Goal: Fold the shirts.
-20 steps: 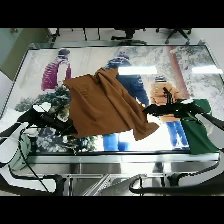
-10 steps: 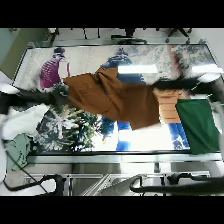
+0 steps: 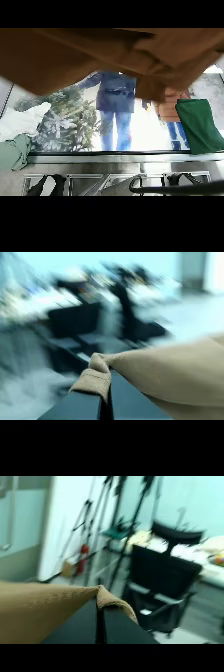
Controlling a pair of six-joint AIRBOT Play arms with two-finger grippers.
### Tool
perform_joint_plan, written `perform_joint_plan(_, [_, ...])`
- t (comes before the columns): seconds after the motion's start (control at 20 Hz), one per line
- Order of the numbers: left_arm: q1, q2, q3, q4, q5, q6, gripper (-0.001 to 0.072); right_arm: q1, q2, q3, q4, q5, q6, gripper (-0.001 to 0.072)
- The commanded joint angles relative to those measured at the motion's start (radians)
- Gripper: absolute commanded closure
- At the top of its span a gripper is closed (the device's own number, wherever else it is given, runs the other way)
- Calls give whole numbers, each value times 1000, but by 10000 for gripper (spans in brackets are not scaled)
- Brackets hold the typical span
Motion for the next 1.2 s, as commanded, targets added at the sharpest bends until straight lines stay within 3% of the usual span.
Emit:
perform_joint_plan(0.0, [161,107,-164,-52,66,33,698,-41,14,32,-37,-16,9,694])
perform_joint_plan(0.1, [121,46,-276,-177,18,122,697,-42,-61,-24,90,52,10,695])
perform_joint_plan(0.25, [-156,-142,-385,-161,27,237,696,-5,-247,-177,383,230,-53,694])
perform_joint_plan(0.4, [-418,-435,-419,-2,59,250,696,158,-437,-330,306,221,-101,694])
perform_joint_plan(0.6, [-568,-844,-419,84,192,261,696,322,-738,-426,61,8,-122,694])
perform_joint_plan(0.8, [-545,-1106,-419,51,241,259,689,339,-987,-426,83,-209,-79,694])
perform_joint_plan(0.95, [-492,-1153,-396,-12,229,257,688,338,-1019,-424,108,-319,-79,693])
perform_joint_plan(1.0, [-475,-1153,-361,-10,186,250,574,337,-1010,-412,106,-324,-81,673])
perform_joint_plan(1.05, [-459,-1153,-307,-10,115,238,133,330,-991,-397,104,-307,-87,519])
perform_joint_plan(1.1, [-444,-1152,-249,-9,44,195,9,318,-962,-383,93,-278,-87,426])
perform_joint_plan(1.15, [-424,-1150,-184,-8,-40,143,9,300,-925,-372,75,-245,-86,411])
